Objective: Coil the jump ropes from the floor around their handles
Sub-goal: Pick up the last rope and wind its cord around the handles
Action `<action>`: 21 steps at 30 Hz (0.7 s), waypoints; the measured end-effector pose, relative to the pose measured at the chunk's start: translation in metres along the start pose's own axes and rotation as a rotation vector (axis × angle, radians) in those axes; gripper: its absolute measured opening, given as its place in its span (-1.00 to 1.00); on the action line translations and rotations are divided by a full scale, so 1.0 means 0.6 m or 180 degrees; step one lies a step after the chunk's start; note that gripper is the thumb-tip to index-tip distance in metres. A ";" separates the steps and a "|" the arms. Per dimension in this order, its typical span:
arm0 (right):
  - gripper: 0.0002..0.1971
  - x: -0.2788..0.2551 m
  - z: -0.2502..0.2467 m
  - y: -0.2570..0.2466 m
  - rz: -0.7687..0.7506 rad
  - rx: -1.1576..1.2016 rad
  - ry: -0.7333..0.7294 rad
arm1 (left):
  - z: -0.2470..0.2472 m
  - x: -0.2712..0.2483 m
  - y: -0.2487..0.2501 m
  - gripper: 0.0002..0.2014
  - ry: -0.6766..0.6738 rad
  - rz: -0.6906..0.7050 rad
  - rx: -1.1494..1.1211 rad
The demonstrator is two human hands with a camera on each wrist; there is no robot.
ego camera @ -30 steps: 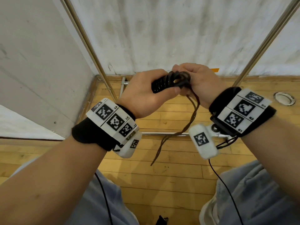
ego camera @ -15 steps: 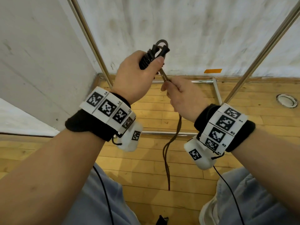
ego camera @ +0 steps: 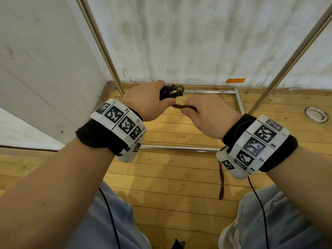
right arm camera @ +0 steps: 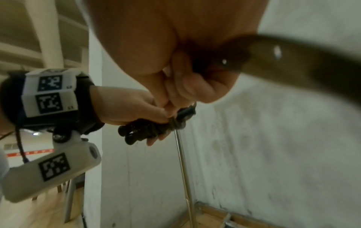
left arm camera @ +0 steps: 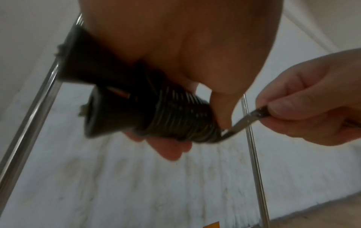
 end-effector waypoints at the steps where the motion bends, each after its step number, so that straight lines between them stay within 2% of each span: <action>1: -0.77 -0.002 -0.002 0.000 -0.0049 -0.0077 0.0018 | 0.008 0.000 0.000 -0.63 -0.0217 0.0055 0.0063; 5: -0.74 0.002 -0.022 0.014 -0.0038 0.0149 0.0187 | 0.037 -0.011 0.027 -0.75 -0.0876 0.0540 -0.0221; 8: -0.79 0.004 -0.027 0.015 -0.0019 0.0714 0.0135 | 0.038 -0.020 0.045 -0.71 -0.0932 0.0766 -0.0447; 10: -0.82 0.006 -0.030 0.013 0.0014 0.1137 0.0128 | 0.034 -0.024 0.053 -0.66 -0.0828 0.0812 -0.0565; 14: -0.90 0.017 -0.053 0.045 0.0263 0.2432 0.0423 | 0.007 -0.028 0.060 -0.58 -0.0244 0.0704 -0.1103; 19: -0.75 0.022 -0.011 0.054 0.0605 0.3785 0.0097 | -0.016 -0.037 0.067 -0.68 0.0023 0.0612 -0.2115; 21: -0.74 0.021 0.001 0.047 0.0632 0.3834 0.0014 | -0.025 -0.035 0.059 -0.73 0.0249 0.0510 -0.2460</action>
Point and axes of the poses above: each hand's wrist, its own x-axis towards the middle knuckle, its own z-axis out of the palm, y = z × x, the point moved 8 cm from there along x, towards the middle knuckle, and after that the axes turned 6 degrees about z, right-handed, at the moved point
